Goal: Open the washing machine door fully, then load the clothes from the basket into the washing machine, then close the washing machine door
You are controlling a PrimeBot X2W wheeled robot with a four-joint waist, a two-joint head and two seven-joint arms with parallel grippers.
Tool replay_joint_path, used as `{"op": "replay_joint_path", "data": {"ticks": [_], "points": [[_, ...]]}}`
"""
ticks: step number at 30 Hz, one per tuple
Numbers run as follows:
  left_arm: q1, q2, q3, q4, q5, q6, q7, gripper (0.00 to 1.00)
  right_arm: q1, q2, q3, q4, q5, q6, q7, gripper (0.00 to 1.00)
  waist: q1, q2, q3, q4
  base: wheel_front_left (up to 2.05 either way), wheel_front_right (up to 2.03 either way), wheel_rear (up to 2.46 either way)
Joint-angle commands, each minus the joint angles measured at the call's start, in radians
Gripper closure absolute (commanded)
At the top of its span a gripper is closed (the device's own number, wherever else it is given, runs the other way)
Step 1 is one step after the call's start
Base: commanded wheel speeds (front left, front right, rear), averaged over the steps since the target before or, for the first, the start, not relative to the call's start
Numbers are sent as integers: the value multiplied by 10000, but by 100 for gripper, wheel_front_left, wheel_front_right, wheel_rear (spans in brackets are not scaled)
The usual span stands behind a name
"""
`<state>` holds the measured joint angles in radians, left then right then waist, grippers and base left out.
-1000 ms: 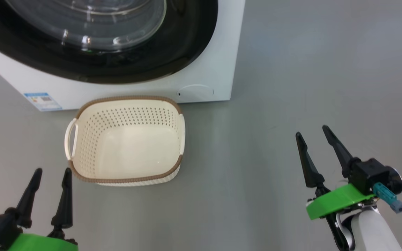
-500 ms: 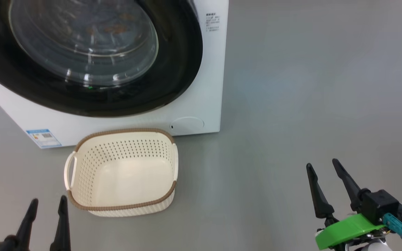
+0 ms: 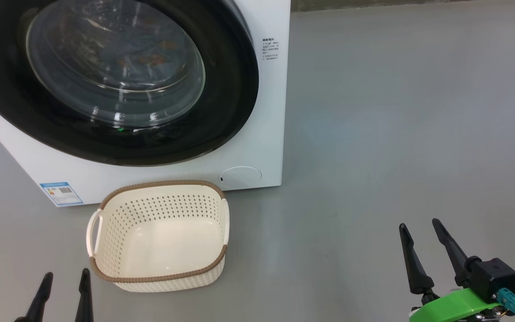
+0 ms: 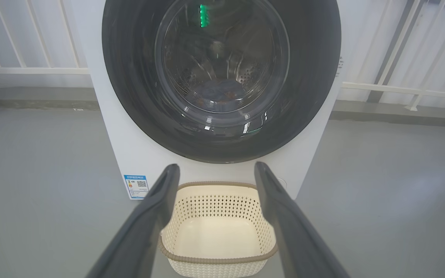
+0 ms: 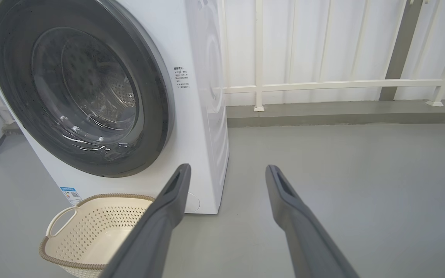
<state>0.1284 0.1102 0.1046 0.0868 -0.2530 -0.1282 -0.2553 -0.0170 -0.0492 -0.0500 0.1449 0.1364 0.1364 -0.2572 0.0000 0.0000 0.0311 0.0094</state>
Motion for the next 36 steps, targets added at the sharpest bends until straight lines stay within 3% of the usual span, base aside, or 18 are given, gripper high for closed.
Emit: {"op": "replay_joint_path", "data": {"ticks": [1,36], "points": [[-150,106,363,-258,110,-25,-65,0,-12,-10,169,-236,57,-57,-46,0,0,0,-75,21,0,0,0],[50,-178,500,2,413,-25,-65,0,118,-10,-67,60,-336,-57,-46,0,0,0,-303,282,0,0,0]]}}
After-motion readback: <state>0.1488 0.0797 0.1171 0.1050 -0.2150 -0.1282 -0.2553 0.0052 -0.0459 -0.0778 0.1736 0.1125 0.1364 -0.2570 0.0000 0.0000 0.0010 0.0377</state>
